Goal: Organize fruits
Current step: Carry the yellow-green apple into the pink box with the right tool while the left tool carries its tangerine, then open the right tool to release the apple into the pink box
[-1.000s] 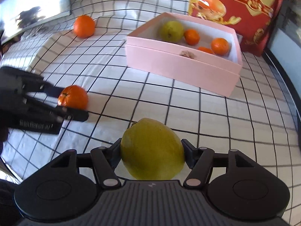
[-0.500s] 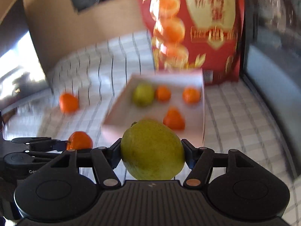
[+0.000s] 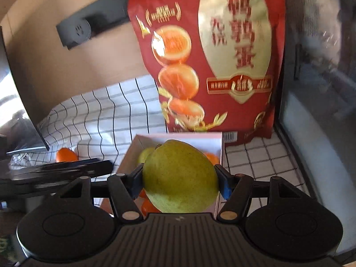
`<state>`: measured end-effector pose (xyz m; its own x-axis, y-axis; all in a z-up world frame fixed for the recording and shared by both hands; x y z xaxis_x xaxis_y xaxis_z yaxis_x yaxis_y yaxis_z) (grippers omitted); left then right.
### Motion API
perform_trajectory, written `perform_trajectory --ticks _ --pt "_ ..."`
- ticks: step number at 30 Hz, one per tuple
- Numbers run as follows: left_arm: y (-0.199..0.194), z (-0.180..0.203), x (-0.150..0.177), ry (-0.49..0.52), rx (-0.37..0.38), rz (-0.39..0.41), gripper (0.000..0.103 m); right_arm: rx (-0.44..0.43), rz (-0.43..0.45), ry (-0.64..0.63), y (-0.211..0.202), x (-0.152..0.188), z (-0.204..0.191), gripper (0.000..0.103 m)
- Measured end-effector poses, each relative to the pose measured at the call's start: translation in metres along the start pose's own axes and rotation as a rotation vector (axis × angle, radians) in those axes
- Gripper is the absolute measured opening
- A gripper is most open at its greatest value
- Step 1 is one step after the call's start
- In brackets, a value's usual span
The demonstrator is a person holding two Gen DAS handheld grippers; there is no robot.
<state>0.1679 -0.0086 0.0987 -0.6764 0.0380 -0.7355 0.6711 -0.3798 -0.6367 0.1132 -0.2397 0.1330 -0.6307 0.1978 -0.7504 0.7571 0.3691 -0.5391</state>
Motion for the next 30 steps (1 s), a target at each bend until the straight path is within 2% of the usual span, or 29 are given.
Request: perform_trajectory --ticks 2,9,13,15,19,23,30 --pt "-0.009 -0.006 0.012 -0.018 -0.026 -0.012 0.052 -0.007 -0.037 0.011 0.018 -0.001 0.002 0.065" --pt "-0.057 -0.027 0.072 -0.077 -0.027 -0.092 0.052 -0.041 -0.18 0.02 0.101 -0.007 -0.006 0.064" --pt "-0.077 -0.053 0.096 -0.146 -0.092 -0.145 0.052 -0.041 -0.251 0.056 0.144 -0.008 -0.007 0.064" --pt "-0.086 -0.068 0.102 -0.185 -0.14 -0.144 0.052 -0.02 -0.272 0.057 0.159 -0.007 -0.007 0.065" --pt "-0.095 -0.096 0.11 -0.249 -0.233 -0.138 0.052 0.005 -0.319 0.055 0.177 0.0 -0.007 0.065" --pt "-0.098 -0.112 0.111 -0.266 -0.287 -0.134 0.052 0.017 -0.351 0.08 0.187 0.007 -0.007 0.066" --pt "-0.094 -0.133 0.113 -0.278 -0.384 -0.133 0.051 0.027 -0.32 0.069 0.169 -0.003 -0.013 0.067"
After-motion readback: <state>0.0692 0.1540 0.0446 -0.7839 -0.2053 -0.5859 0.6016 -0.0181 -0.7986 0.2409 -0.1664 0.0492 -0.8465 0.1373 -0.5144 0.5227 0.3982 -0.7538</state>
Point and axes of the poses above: each gripper's, at about its wrist camera, not at the fingertips, and y roughly the way its jaws point, z to its right, x to its underside, the point moved 2 cm from there along y, roughly the way its jaws point, and after that the axes turned 13 degrees about -x, right-handed, at the moved point
